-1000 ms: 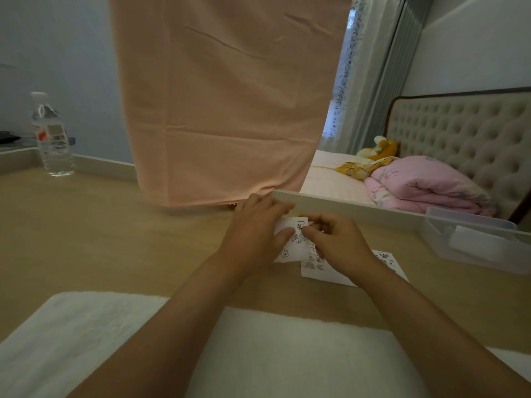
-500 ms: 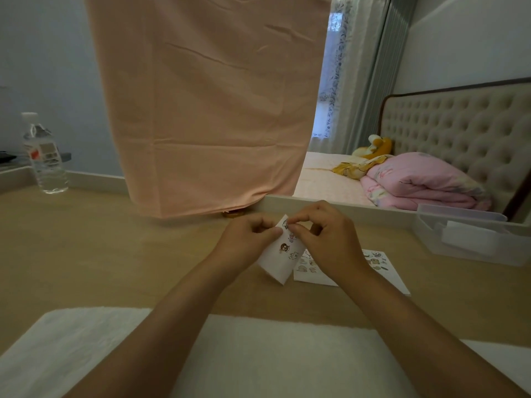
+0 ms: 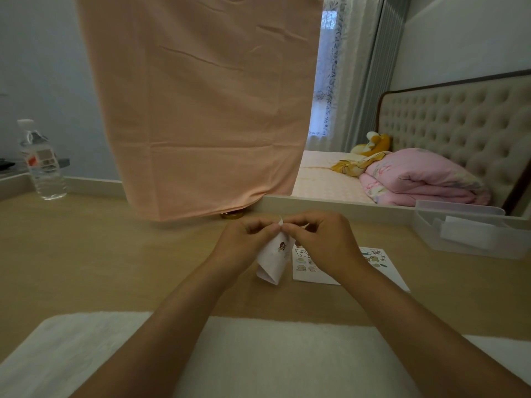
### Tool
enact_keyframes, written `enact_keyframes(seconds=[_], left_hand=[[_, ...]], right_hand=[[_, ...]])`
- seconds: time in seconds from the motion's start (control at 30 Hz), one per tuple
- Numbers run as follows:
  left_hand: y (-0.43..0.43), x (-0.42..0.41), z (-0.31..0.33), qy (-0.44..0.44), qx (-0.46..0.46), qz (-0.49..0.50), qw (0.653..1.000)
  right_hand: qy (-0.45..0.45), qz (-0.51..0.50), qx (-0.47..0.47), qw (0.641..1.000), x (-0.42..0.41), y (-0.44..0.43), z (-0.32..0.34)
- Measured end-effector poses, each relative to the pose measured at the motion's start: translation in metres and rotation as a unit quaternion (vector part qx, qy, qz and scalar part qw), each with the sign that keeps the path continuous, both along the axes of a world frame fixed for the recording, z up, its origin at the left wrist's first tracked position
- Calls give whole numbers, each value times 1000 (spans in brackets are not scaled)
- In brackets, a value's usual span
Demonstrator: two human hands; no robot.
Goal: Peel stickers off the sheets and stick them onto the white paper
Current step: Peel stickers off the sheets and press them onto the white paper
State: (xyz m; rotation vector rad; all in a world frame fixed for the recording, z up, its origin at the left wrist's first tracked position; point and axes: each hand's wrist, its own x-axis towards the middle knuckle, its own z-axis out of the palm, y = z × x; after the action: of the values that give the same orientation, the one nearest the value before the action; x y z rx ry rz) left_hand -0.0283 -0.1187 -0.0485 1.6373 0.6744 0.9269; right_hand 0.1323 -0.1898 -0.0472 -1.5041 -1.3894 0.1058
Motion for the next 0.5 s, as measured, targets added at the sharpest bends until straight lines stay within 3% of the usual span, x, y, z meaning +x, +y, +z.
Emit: enact_keyframes(seconds=[0.5], left_hand=[[-4, 4, -3, -35, 29, 31, 998]], right_hand=[[55, -8, -7, 998, -1, 2, 2]])
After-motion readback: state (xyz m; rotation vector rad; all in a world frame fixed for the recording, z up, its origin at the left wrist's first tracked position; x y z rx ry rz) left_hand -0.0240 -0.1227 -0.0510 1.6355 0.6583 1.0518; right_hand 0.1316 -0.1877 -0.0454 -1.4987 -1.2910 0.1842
